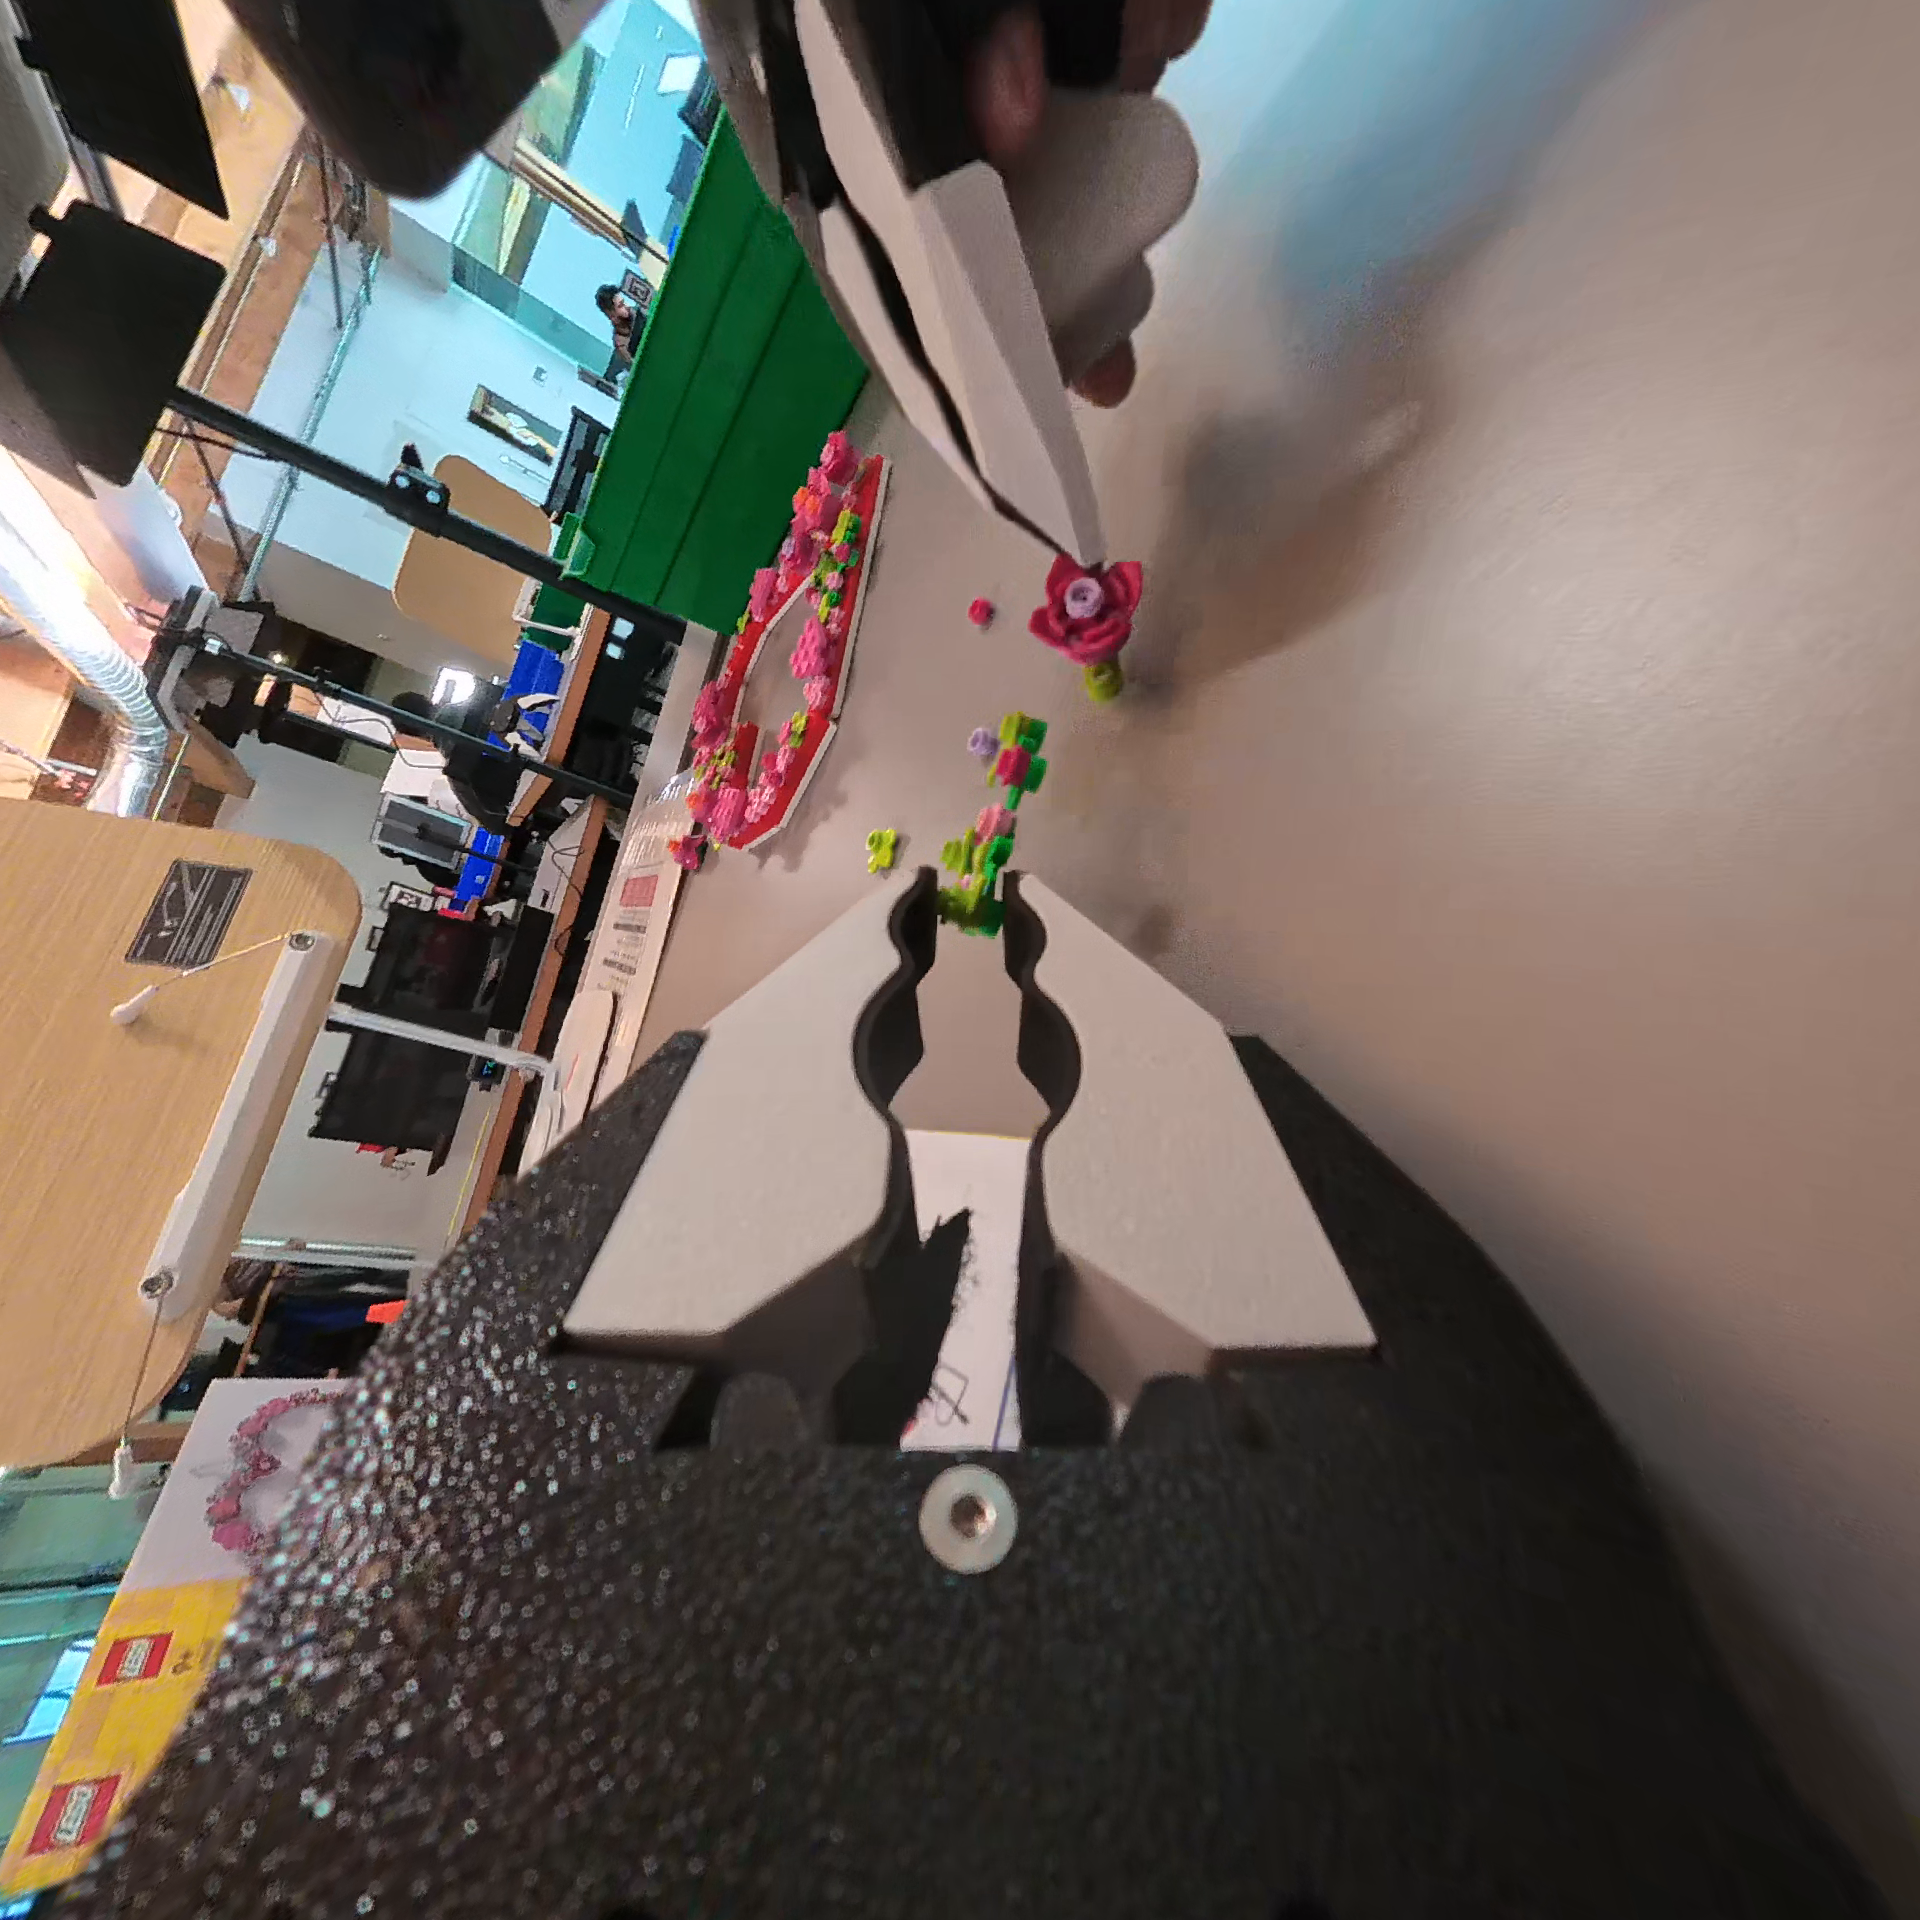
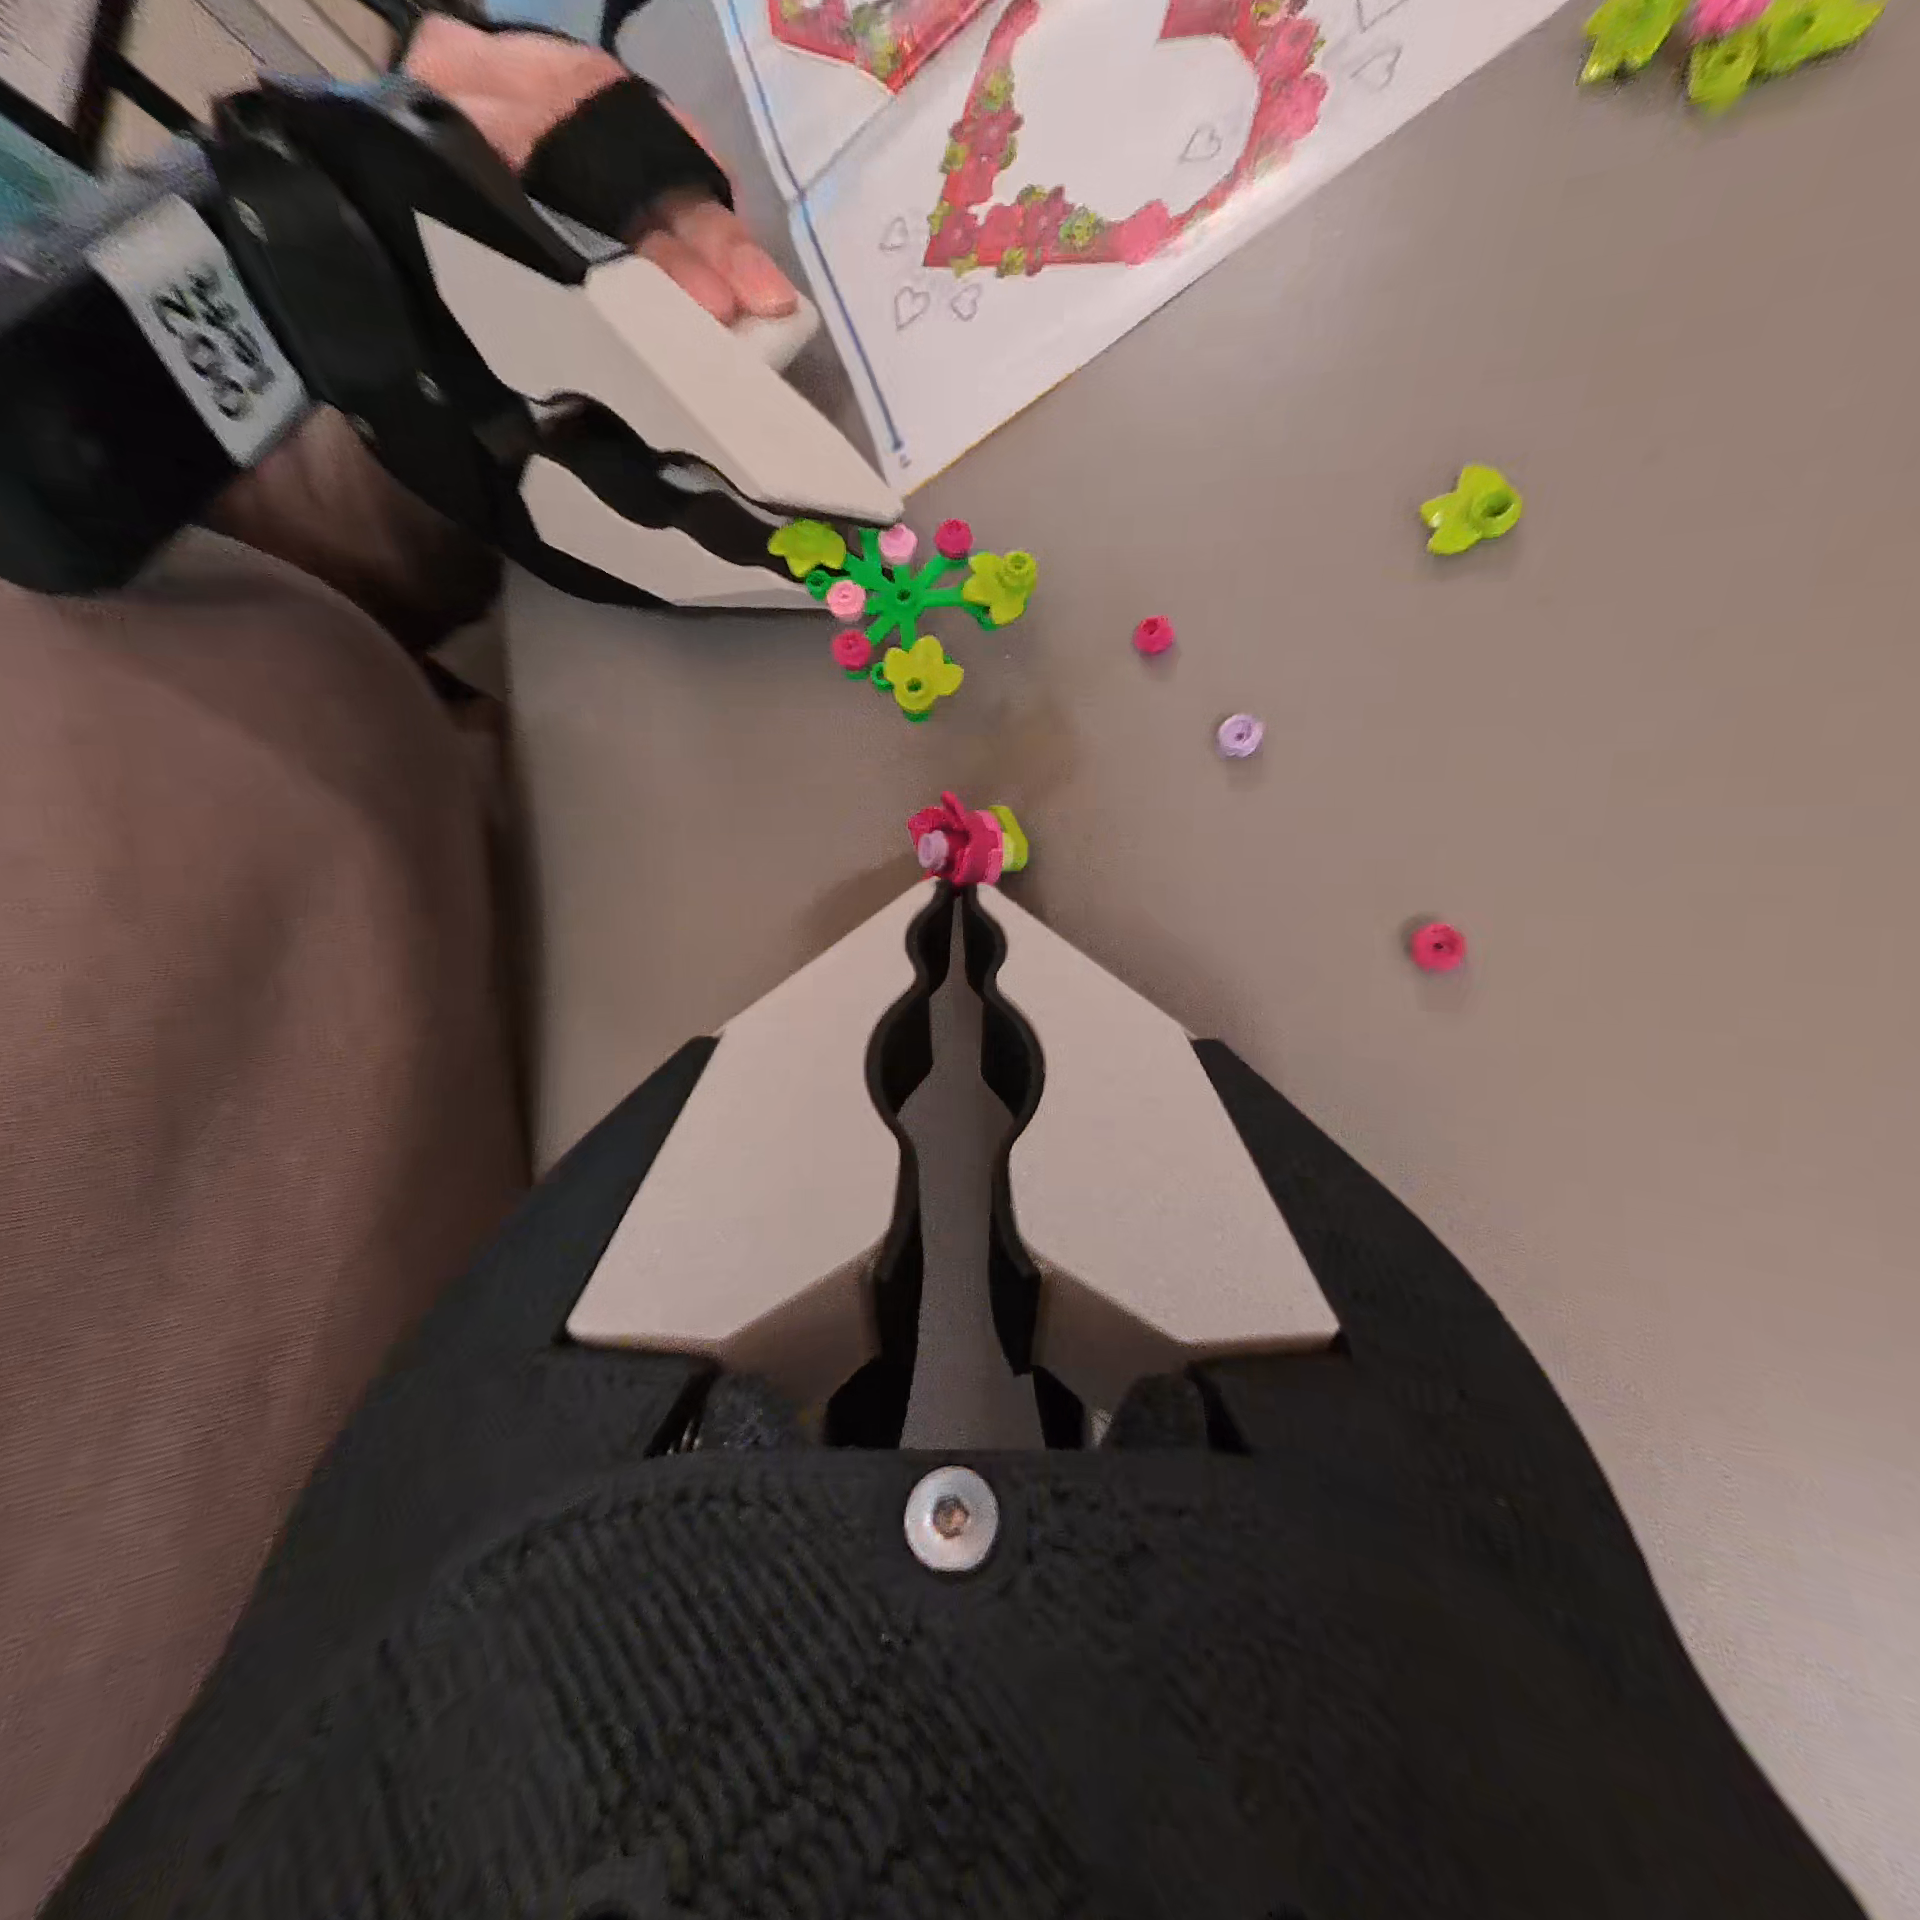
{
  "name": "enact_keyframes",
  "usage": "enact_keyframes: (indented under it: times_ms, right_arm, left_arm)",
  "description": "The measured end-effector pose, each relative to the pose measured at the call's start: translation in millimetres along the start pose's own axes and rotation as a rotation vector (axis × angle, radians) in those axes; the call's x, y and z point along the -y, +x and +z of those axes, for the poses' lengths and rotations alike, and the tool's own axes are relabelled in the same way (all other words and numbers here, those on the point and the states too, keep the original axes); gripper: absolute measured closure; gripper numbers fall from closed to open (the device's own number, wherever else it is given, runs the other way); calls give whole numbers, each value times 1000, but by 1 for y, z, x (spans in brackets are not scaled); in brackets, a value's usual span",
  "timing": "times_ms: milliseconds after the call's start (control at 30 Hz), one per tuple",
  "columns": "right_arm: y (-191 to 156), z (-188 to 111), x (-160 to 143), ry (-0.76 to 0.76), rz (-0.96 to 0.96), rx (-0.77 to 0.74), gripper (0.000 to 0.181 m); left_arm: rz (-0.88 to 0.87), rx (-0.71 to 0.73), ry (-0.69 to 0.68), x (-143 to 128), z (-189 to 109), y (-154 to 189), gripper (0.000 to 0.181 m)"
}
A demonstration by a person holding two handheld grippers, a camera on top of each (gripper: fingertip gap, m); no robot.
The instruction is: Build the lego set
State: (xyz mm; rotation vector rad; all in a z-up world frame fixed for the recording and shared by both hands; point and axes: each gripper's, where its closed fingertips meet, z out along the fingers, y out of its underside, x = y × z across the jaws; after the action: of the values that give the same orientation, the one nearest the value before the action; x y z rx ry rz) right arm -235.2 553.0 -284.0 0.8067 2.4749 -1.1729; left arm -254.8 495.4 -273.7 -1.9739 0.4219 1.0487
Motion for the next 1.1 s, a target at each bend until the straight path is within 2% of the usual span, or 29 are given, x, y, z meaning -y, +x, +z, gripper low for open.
enact_keyframes:
  times_ms: [33, 167, 267, 333, 433, 567, 667, 767, 833, 933, 1100]
  right_arm:
    - [0, -1, 0, 15, 38, 22, 181]
    - [11, -6, 2, 64, 157, 53, 178]
    - [16, -6, -2, 59, 179, 54, 162]
    - [16, -5, -3, 55, 149, 46, 157]
    - [19, -7, 1, 73, 26, -6, 149]
    - [24, -12, 4, 76, -270, -130, 150]
    - [13, -13, 0, 56, -541, -174, 151]
    - [-5, -8, 1, 69, -708, -165, 151]
    - [-13, -6, 7, 107, -795, -177, 151]
    - [-8, -4, 7, 79, -903, -265, 152]
    - [5, 3, 0, 17, -940, -325, 165]
  left_arm:
    - [7, -5, 3, 1, 0, 2, 171]
    - [20, -16, 5, 3, 1, 5, 171]
    - [20, -13, 7, 3, 1, 4, 171]
    - [20, -11, 6, 3, 0, 4, 171]
    - [21, -9, 1, 1, 0, 3, 171]
    - [22, -7, -3, 1, 0, 3, 171]
    - [22, -6, -3, 0, 0, 3, 171]
    - [23, -9, -3, 0, 0, 3, 171]
    - [24, -10, -5, 0, 0, 3, 171]
    - [24, -12, -5, 0, 0, 4, 171]
    - [25, -16, -6, 0, 1, 4, 171]
